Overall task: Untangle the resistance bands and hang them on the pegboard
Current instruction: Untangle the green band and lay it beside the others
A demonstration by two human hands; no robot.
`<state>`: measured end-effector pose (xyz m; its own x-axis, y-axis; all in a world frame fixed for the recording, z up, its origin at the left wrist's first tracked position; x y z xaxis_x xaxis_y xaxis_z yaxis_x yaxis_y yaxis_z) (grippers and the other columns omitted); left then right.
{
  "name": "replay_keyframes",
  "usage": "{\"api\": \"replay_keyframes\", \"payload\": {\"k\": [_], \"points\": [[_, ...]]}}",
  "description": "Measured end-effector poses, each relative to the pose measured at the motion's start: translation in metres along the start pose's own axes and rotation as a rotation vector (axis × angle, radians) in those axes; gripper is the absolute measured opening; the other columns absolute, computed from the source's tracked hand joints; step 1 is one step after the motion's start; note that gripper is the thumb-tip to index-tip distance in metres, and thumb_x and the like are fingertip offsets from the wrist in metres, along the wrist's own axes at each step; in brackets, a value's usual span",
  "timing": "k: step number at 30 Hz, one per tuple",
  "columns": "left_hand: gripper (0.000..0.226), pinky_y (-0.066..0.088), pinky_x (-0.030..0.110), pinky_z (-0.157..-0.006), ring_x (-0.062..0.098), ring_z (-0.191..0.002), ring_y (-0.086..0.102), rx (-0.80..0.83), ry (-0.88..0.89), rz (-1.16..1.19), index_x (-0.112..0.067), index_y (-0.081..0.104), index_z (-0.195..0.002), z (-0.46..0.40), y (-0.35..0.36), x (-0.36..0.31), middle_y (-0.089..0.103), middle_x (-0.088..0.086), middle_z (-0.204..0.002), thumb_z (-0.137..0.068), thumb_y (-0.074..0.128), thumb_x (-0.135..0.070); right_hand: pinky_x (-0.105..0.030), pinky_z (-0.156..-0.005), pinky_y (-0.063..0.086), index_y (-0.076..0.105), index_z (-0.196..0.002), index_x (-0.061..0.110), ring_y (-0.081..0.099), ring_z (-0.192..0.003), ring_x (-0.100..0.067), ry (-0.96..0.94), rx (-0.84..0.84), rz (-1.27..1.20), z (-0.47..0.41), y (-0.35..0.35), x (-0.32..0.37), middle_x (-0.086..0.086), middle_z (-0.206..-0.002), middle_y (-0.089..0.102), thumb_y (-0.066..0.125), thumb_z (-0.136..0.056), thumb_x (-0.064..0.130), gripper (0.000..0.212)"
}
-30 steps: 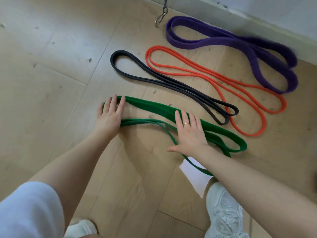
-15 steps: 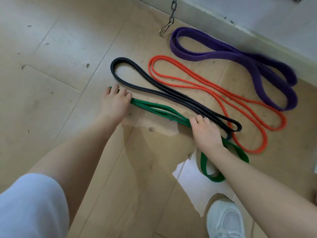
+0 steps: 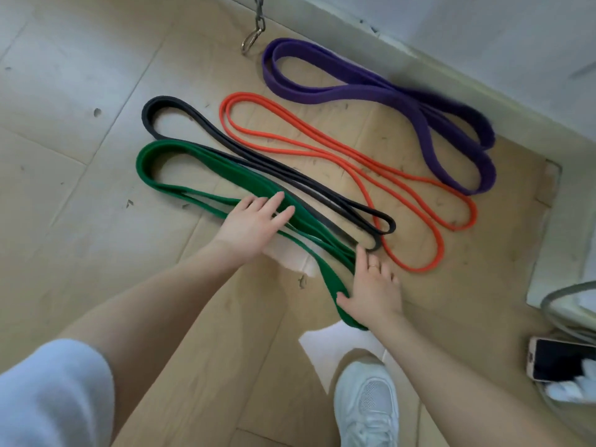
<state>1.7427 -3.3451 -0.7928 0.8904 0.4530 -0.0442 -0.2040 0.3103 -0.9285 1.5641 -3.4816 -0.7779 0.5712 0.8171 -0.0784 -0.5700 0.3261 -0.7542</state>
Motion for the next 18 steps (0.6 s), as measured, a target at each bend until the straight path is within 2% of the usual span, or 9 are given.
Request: {"api": "replay_keyframes", "payload": {"k": [2,4,6,7,8,10,13,15,18], "points": [[0.066,0.024,0.039,-0.111,0.033,-0.135,0.030,-0.037,-0.074,0.025,-0.013,0.021,-0.144,-0.004,-0.007,-0.001,0.017,0.017,-0.153,-0.086,0.049,0.001,-0.034,-0.086,0.042,0.018,-0.143,0.011,0.050,-0.116,-0.025,-0.089,-0.091,0.040,-0.002,-0.003,0.000,-0.010,-0.130,0.053,0.050,-0.090,0.023,0.064],[0.053,0.034,0.042,-0.103,0.037,-0.121,0.044,-0.051,-0.066,-0.017,-0.008,0.043,-0.130,-0.004,-0.009,-0.003,0.037,0.020,-0.140,-0.080,0.057,0.001,-0.032,-0.065,0.047,0.051,-0.116,0.009,0.064,-0.088,-0.024,-0.148,-0.257,0.107,0.002,-0.006,-0.005,-0.007,-0.096,0.068,0.066,-0.077,0.011,0.042],[0.044,0.047,0.042,-0.086,0.036,-0.095,0.059,-0.076,-0.039,-0.073,-0.006,0.060,-0.104,-0.003,-0.008,-0.004,0.057,0.019,-0.112,-0.063,0.074,0.000,-0.029,-0.047,0.044,0.059,-0.079,0.012,0.062,-0.058,-0.024,-0.141,-0.336,0.095,0.006,0.004,-0.015,-0.004,-0.066,0.065,0.084,-0.050,0.008,0.038],[0.042,0.049,0.041,-0.083,0.035,-0.091,0.061,-0.102,-0.038,-0.078,-0.007,0.062,-0.099,-0.002,-0.010,-0.005,0.060,0.017,-0.105,-0.059,0.077,-0.001,-0.029,-0.046,0.043,0.058,-0.074,0.013,0.060,-0.055,-0.024,-0.134,-0.317,0.085,0.006,0.011,-0.018,-0.005,-0.063,0.063,0.086,-0.046,0.007,0.040],[0.041,0.046,0.040,-0.089,0.034,-0.099,0.059,-0.073,-0.056,-0.067,-0.008,0.060,-0.104,0.000,-0.010,-0.007,0.058,0.016,-0.112,-0.066,0.074,-0.003,-0.030,-0.050,0.044,0.060,-0.079,0.013,0.061,-0.059,-0.026,-0.139,-0.264,0.078,0.007,0.017,-0.018,-0.007,-0.069,0.065,0.085,-0.050,0.008,0.039],[0.049,0.029,0.038,-0.107,0.032,-0.129,0.038,0.005,-0.109,-0.031,-0.012,0.043,-0.131,0.006,-0.010,-0.011,0.038,0.014,-0.141,-0.085,0.054,-0.004,-0.034,-0.072,0.046,0.055,-0.107,0.013,0.062,-0.090,-0.027,-0.128,-0.191,0.055,0.006,0.017,-0.019,-0.009,-0.102,0.066,0.071,-0.077,0.020,0.035],[0.059,0.014,0.038,-0.115,0.027,-0.143,0.011,0.079,-0.178,-0.034,-0.015,0.021,-0.145,0.024,-0.027,-0.018,0.009,0.008,-0.156,-0.090,0.041,-0.004,-0.034,-0.098,0.035,0.034,-0.133,0.014,0.044,-0.123,-0.023,-0.136,-0.184,0.017,0.011,0.003,-0.027,-0.004,-0.136,0.046,0.055,-0.085,0.052,0.064],[0.052,0.018,0.038,-0.114,0.026,-0.142,0.013,0.091,-0.221,0.017,-0.017,0.030,-0.142,0.040,-0.048,-0.023,0.016,0.008,-0.155,-0.092,0.042,-0.011,-0.035,-0.105,0.030,0.028,-0.139,0.014,0.037,-0.130,-0.022,-0.151,-0.199,-0.059,0.027,-0.013,-0.034,-0.003,-0.144,0.037,0.050,-0.085,0.059,0.074],[0.043,0.026,0.038,-0.108,0.026,-0.136,0.024,0.120,-0.286,0.111,-0.017,0.041,-0.135,0.069,-0.080,-0.032,0.033,0.006,-0.145,-0.092,0.047,-0.020,-0.034,-0.106,0.032,0.031,-0.139,0.016,0.033,-0.133,-0.021,-0.250,-0.133,-0.236,0.058,-0.026,-0.041,-0.001,-0.146,0.033,0.044,-0.093,0.047,0.057]]}}
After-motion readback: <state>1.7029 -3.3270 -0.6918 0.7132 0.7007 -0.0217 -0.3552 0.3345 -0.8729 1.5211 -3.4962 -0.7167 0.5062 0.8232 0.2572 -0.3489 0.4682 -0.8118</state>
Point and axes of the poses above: each hand's wrist, its own z-axis away from the middle knuckle, its own y-axis out of the palm, x = y × z, the point moved 3 cm from there along -z, towards the middle knuckle
